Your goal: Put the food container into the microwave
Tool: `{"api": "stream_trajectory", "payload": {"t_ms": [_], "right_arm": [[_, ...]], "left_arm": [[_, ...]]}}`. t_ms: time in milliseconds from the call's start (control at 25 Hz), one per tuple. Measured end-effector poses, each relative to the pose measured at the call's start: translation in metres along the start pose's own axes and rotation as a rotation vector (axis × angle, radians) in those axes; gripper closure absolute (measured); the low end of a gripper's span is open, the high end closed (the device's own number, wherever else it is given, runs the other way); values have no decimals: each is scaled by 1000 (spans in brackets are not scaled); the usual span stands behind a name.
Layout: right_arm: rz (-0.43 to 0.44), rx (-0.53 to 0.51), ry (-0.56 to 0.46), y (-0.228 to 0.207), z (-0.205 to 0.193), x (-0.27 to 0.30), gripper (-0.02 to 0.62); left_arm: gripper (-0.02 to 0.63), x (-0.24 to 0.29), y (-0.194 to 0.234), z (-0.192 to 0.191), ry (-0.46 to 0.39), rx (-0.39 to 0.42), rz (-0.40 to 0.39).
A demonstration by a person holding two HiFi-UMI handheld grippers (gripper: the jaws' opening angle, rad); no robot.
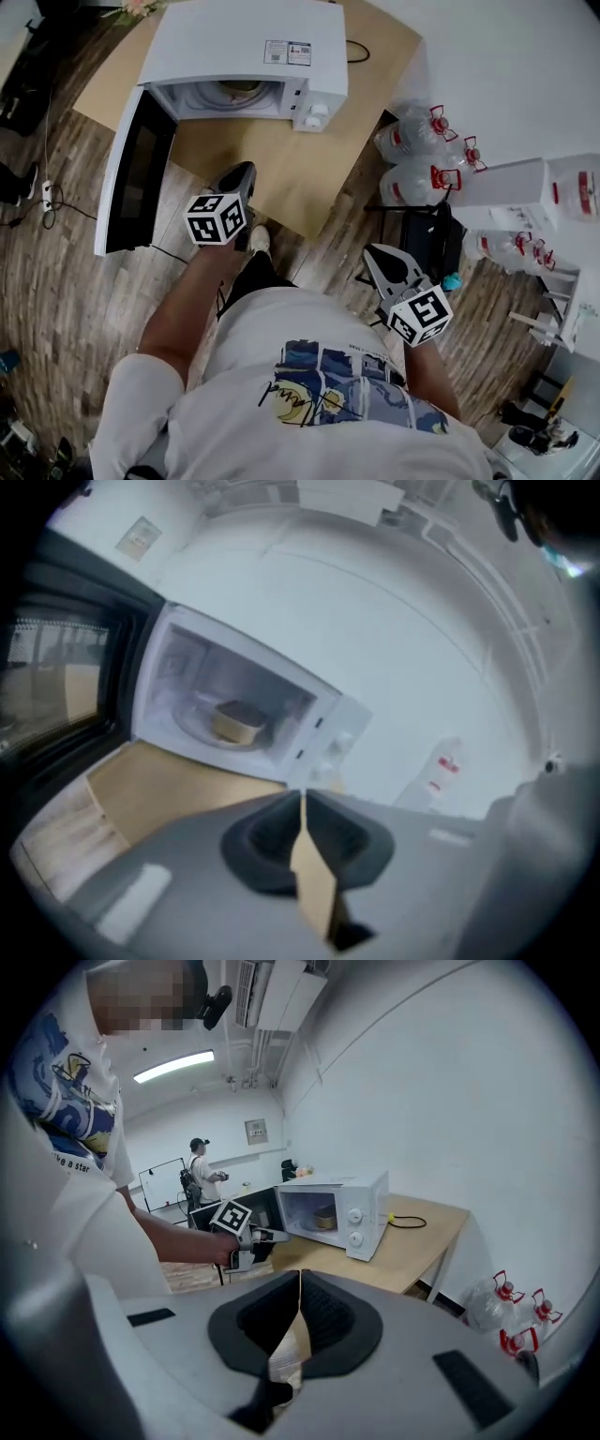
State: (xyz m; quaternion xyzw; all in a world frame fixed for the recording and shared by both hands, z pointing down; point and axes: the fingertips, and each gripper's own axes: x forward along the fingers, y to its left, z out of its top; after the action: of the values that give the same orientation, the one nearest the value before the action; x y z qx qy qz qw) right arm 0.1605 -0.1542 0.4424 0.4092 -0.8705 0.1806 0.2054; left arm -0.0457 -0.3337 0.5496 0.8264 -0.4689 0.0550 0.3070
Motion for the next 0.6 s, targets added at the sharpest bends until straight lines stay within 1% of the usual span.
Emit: {"api": "stream_trajectory", "payload": {"t_ms": [80,280,520,600], "right_arm": [[15,-1,-12,8,-13,-12,584],[50,-19,-40,30,-39,-42,586],[78,-4,-71,57,-64,-63,586],[72,4,-89,64,-67,-69,586]], "left_arm": [[598,-20,-27,-15,24,39,-34],[598,-75,-96,-53,83,107,-143],[598,-134,-157,-86,151,202,-245],[598,-152,-178,-95,160,214,-312]]}}
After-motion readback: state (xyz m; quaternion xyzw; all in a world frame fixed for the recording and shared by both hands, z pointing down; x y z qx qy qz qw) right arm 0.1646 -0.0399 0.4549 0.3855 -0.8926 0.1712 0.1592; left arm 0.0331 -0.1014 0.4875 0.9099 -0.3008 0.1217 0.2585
